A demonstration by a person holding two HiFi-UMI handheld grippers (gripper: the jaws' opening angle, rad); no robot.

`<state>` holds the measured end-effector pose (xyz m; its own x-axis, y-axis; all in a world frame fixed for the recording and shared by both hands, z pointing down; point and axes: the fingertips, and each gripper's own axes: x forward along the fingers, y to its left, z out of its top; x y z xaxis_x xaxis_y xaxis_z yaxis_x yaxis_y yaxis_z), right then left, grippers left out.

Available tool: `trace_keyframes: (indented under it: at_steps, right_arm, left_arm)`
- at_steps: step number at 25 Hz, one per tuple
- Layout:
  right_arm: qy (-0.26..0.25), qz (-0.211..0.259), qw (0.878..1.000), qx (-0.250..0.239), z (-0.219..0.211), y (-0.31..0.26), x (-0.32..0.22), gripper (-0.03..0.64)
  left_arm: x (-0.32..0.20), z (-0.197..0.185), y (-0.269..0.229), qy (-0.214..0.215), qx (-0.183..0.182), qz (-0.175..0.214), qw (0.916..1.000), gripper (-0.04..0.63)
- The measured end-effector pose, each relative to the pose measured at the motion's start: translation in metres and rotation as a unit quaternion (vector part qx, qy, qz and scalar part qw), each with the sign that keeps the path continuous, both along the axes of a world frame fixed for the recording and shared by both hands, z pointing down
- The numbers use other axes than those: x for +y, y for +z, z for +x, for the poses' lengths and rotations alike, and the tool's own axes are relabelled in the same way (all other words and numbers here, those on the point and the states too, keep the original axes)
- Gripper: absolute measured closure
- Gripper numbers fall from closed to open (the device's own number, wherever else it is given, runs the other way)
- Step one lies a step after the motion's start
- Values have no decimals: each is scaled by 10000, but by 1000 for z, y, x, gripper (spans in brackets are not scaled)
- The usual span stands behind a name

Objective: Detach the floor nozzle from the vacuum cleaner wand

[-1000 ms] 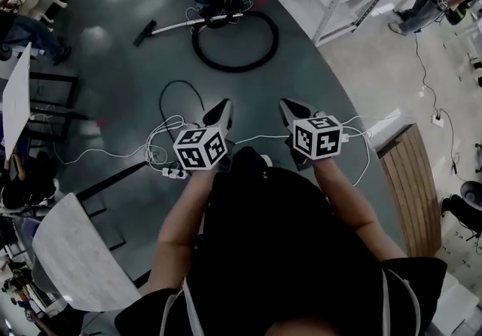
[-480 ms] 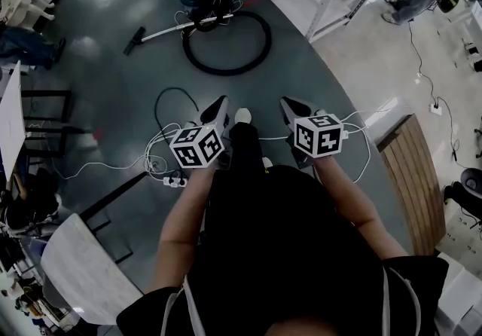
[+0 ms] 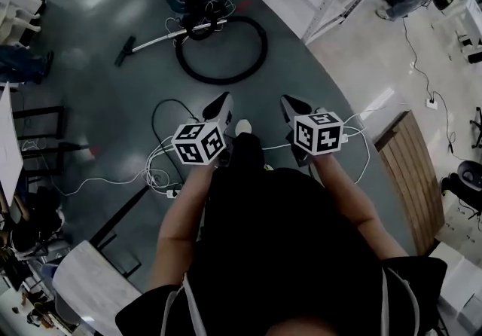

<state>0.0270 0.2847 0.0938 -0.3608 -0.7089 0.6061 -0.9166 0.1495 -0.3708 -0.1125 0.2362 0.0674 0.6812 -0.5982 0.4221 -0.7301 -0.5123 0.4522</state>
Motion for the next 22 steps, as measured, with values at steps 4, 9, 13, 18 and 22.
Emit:
trace_keyframes:
  at_steps: [4, 9, 13, 18, 22]
  right_arm:
    - [54, -101, 9999, 21, -6, 3, -25, 621]
    - [182, -184, 9997, 29, -11, 7, -57, 621]
    - [250, -248, 9993, 87, -13, 9, -82, 621]
    - [287, -232, 9993, 102, -16, 9, -111, 621]
    - [295, -208, 9993, 124, -16, 9, -134, 621]
  left_arm:
    - [-30, -1, 7, 114, -41, -128, 9998, 586]
    - [-64, -3, 12, 217, -97, -249, 9994, 586]
    - [-90, -3, 16, 313, -136, -320, 9989, 586]
    - [-118, -1, 23, 372, -186, -382, 9984, 586]
    - [-138, 3, 25, 465, -239, -378, 9979, 586]
